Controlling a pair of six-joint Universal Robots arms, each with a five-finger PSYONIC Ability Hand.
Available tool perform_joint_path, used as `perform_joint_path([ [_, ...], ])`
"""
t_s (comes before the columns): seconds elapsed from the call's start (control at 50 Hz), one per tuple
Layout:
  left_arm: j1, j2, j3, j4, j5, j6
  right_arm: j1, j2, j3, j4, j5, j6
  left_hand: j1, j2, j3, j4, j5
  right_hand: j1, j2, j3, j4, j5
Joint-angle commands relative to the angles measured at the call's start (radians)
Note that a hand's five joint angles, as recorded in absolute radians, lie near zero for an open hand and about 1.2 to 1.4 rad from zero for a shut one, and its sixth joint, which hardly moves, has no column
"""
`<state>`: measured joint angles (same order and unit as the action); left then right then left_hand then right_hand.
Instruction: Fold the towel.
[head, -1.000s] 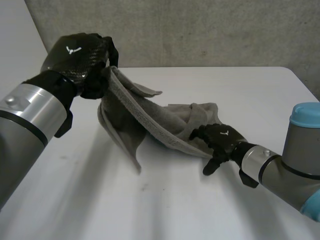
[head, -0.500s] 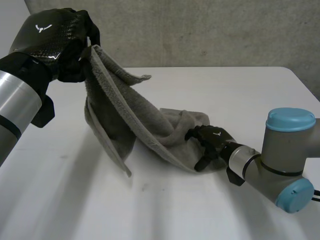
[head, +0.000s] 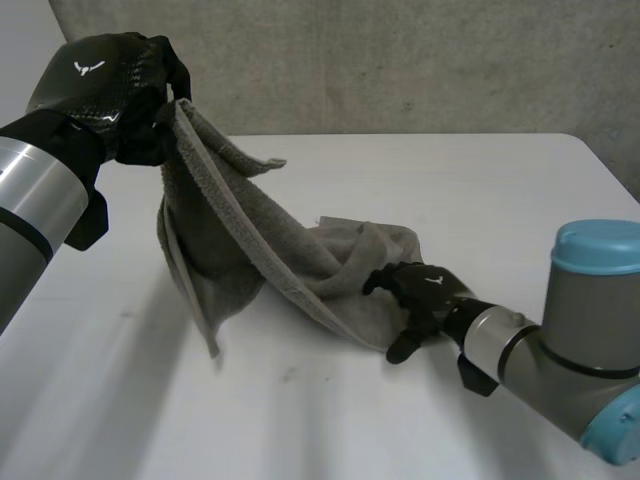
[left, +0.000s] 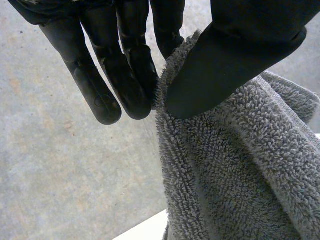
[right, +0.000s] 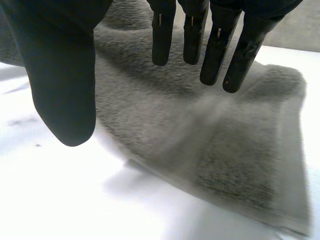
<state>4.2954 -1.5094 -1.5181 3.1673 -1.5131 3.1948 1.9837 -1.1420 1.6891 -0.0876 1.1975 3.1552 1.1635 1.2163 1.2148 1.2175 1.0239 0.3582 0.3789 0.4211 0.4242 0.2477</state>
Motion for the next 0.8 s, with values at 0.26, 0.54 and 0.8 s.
perform_joint_path([
  [0.26, -0.002, 0.017, 0.027, 0.0, -0.009, -0.059, 0.164, 0.243, -0.203, -0.153, 0.126, 0.236, 0.233, 0.18, 0.182, 0.179, 0.198, 1.038, 1.017, 0.975, 0.972, 0.974],
  [0.54, 0.098, 0.0, -0.002, -0.003, -0.001, -0.064, -0.123, -0.207, -0.121, -0.189, 0.071, 0.038, 0.233, 0.18, 0.182, 0.179, 0.198, 1.038, 1.017, 0.975, 0.972, 0.974],
  [0.8, 0.096, -0.041, -0.016, -0.086, 0.007, -0.046, -0.152, -0.298, -0.486, 0.585, -0.029, -0.442, 0.233, 0.18, 0.182, 0.179, 0.198, 1.038, 1.017, 0.975, 0.972, 0.974],
])
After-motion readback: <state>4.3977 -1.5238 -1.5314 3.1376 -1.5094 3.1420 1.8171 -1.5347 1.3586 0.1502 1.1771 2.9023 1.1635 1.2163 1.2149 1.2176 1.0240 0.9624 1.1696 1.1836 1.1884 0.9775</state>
